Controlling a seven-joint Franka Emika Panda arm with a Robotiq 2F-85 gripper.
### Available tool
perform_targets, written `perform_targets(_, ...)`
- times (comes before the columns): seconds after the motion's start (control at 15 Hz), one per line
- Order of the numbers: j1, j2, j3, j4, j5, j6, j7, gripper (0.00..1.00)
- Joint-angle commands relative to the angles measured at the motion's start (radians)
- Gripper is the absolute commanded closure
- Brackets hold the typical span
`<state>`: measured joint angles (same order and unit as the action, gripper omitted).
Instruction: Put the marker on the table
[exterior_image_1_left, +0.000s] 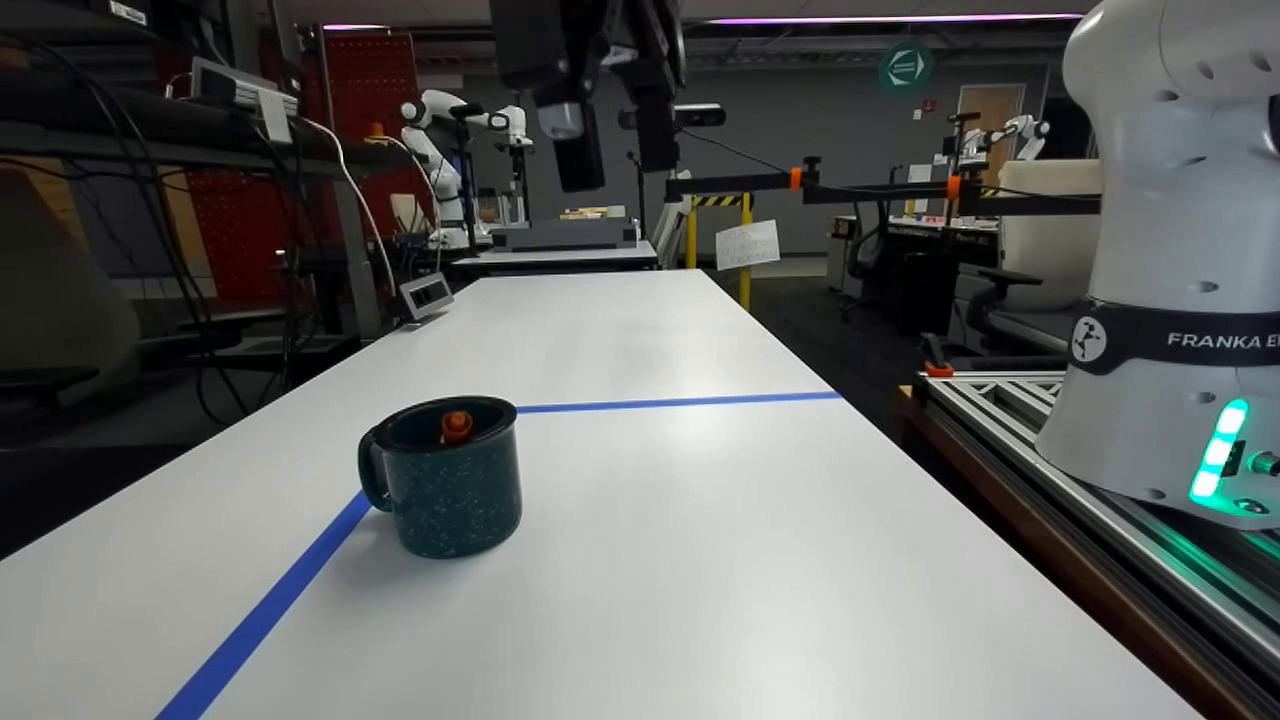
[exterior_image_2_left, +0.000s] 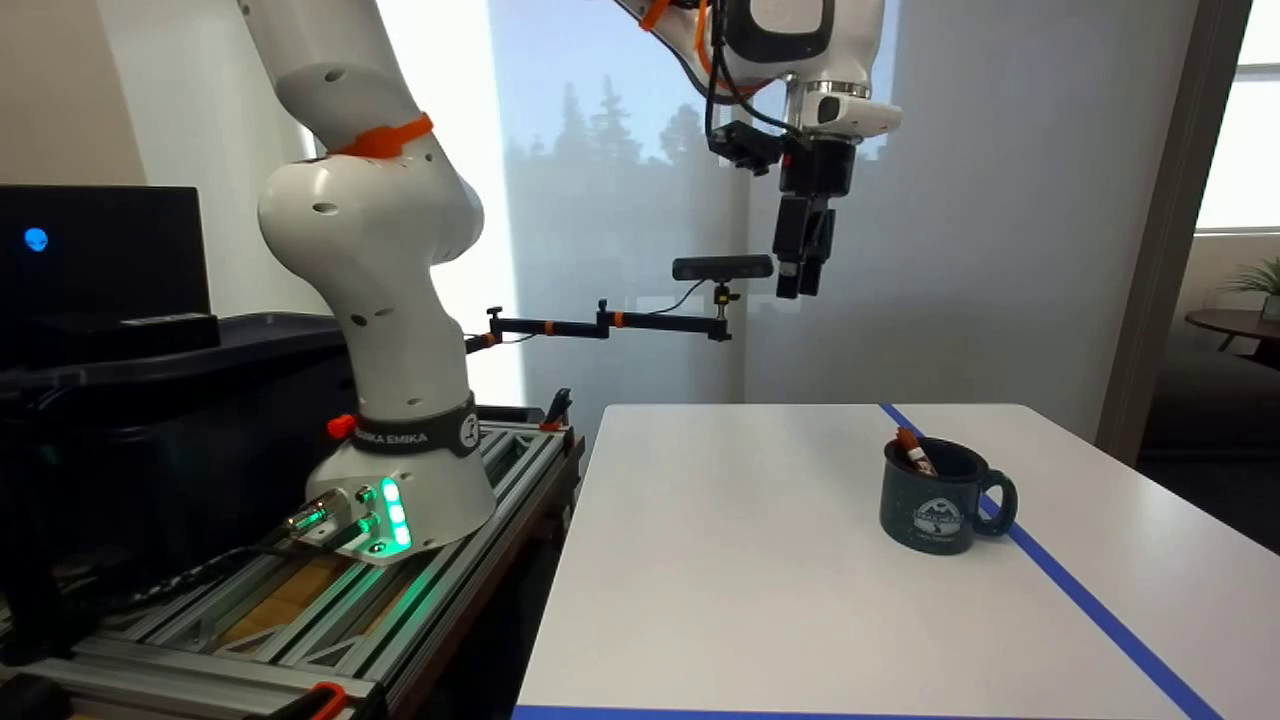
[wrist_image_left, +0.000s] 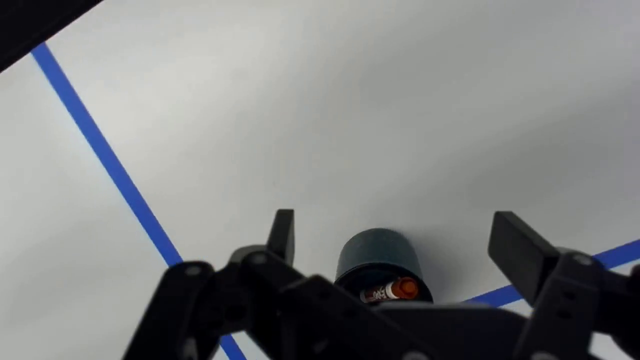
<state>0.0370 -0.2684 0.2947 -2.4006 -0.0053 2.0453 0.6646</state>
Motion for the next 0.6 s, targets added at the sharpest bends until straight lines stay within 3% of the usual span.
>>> perform_targets(0.0, 0.016, 0.066, -0.077, 0.046, 0.131, 0.041, 0.006, 0.0)
perform_targets(0.53, -0.001, 0.232, -0.208, 0.152, 0.445, 0.076, -0.001, 0.0)
